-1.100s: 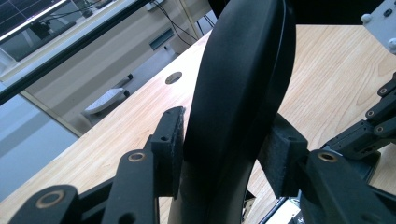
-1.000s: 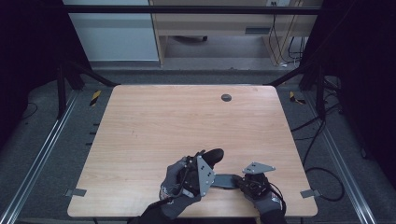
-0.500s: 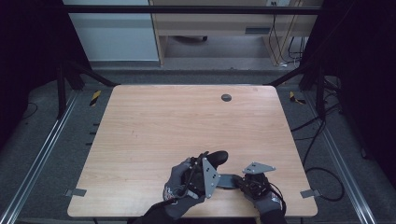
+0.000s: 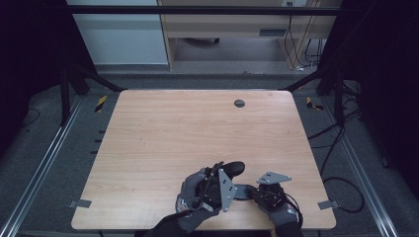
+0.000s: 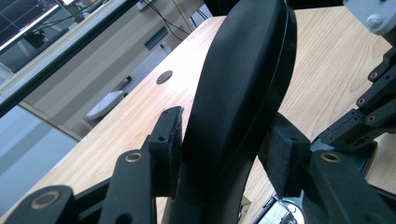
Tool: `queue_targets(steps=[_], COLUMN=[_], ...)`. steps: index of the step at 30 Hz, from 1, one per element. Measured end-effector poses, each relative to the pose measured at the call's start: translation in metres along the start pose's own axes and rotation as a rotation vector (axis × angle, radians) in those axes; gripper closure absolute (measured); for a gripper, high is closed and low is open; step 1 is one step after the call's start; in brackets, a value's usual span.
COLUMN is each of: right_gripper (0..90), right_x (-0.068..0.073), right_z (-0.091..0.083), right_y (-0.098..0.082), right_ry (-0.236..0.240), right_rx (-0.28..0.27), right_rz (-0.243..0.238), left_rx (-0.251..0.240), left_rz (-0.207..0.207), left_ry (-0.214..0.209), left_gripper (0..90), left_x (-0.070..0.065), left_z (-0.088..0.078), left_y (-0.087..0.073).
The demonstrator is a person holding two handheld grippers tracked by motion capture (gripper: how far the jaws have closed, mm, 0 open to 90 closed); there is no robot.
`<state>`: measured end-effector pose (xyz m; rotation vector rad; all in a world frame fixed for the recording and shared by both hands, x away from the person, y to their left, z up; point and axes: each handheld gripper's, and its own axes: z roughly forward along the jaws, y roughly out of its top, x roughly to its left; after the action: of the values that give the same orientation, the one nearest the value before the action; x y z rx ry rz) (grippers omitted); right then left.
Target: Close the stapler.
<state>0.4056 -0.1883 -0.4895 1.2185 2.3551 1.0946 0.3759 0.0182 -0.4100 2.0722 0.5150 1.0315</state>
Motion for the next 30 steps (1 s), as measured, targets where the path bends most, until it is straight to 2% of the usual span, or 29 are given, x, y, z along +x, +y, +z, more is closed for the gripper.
queue_targets(steps=[10, 30], right_gripper=[90.0, 90.0], right_x=[0.0, -0.001], right_z=[-0.001, 0.0], right_y=[0.0, -0.001], right_ry=[0.005, 0.009], right_rx=[0.008, -0.009], right_rz=[0.01, 0.007], left_rx=[0.014, 0.025], left_rz=[0.041, 0.078], left_ry=[-0.006, -0.016], left_gripper=[51.0, 49.4], left_x=[-0.01, -0.021], left_z=[0.007, 0.014], left_y=[0.0, -0.002])
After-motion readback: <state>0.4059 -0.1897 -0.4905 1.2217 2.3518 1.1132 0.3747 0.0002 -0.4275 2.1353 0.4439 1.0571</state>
